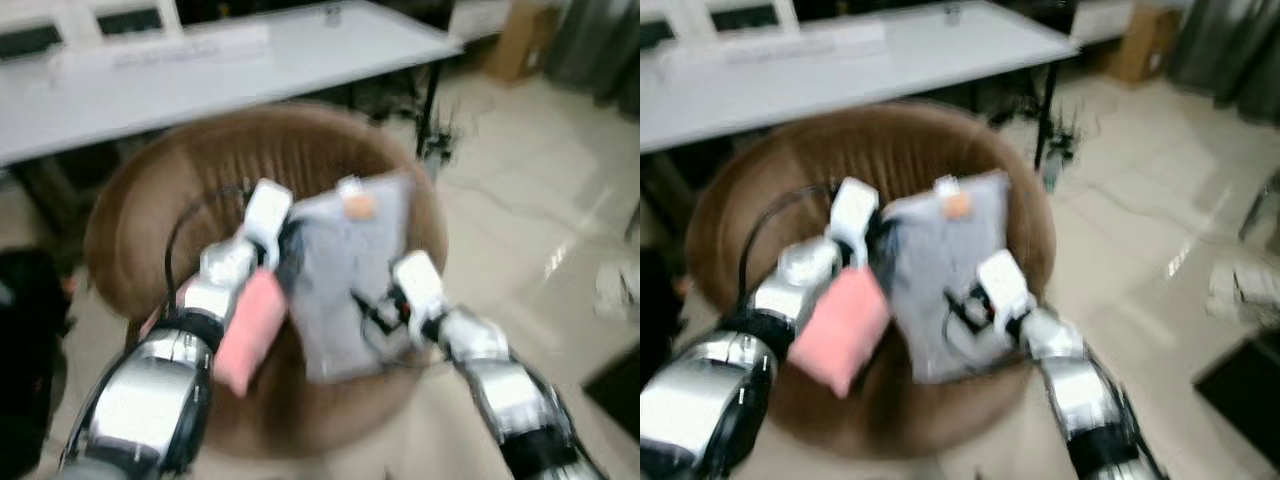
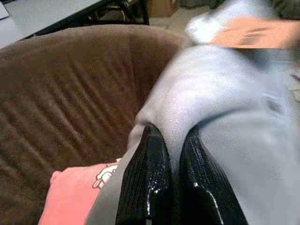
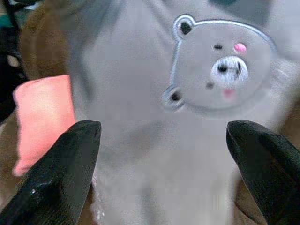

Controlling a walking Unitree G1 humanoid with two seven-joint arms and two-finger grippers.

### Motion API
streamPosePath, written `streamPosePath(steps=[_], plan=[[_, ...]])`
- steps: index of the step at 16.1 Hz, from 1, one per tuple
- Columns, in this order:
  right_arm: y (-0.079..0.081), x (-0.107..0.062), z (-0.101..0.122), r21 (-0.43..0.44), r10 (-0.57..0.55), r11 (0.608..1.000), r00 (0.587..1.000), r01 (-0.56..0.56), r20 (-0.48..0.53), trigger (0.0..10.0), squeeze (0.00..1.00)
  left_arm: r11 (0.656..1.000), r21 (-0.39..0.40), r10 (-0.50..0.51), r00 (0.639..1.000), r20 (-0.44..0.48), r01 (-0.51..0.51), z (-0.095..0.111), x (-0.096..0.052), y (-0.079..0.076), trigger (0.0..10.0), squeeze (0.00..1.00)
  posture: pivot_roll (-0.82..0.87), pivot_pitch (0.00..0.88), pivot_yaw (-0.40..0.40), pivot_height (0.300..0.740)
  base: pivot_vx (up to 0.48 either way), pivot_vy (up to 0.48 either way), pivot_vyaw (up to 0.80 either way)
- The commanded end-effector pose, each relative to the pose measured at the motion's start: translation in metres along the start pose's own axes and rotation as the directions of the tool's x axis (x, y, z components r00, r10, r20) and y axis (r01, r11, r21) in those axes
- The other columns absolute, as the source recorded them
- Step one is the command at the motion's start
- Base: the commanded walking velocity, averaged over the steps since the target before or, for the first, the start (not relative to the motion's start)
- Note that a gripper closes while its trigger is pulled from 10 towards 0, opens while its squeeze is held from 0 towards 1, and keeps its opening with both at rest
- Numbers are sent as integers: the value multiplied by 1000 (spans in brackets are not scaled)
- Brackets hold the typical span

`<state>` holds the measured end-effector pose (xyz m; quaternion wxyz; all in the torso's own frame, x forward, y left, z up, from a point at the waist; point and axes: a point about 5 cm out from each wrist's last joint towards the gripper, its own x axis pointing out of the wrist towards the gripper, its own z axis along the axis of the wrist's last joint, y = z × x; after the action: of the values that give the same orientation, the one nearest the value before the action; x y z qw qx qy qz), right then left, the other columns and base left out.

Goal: Move the pillow to the sofa from floor

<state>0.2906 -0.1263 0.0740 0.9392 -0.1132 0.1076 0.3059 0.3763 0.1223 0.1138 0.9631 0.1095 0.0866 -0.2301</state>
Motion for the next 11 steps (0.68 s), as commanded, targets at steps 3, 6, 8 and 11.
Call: streamPosePath(steps=[3, 6, 8, 11], plan=[[1, -11, 1, -27, 13, 1000, 1000, -14, -25, 10000, 0, 986, 4, 165, 985, -49, -165, -3, -1, 16, 10000, 0, -80, 0, 33, 740, 0, 0, 0], [8, -10, 4, -36, 16, 999, 999, -17, -39, 10000, 0, 958, 27, 285, 945, -161, -284, -22, -12, 32, 10000, 0, -92, 0, 16, 740, 0, 0, 0], [14, -10, 6, -44, 30, 999, 999, -32, -46, 10000, 0, 942, 65, 334, 924, -188, -328, -25, -17, 42, 10000, 0, -95, 0, 15, 740, 0, 0, 0], [16, -6, 8, -49, 19, 999, 998, -21, -53, 10000, 0, 920, 96, 391, 900, -195, -379, -24, -27, 63, 10000, 1000, -97, 0, 20, 740, 0, 0, 0]])
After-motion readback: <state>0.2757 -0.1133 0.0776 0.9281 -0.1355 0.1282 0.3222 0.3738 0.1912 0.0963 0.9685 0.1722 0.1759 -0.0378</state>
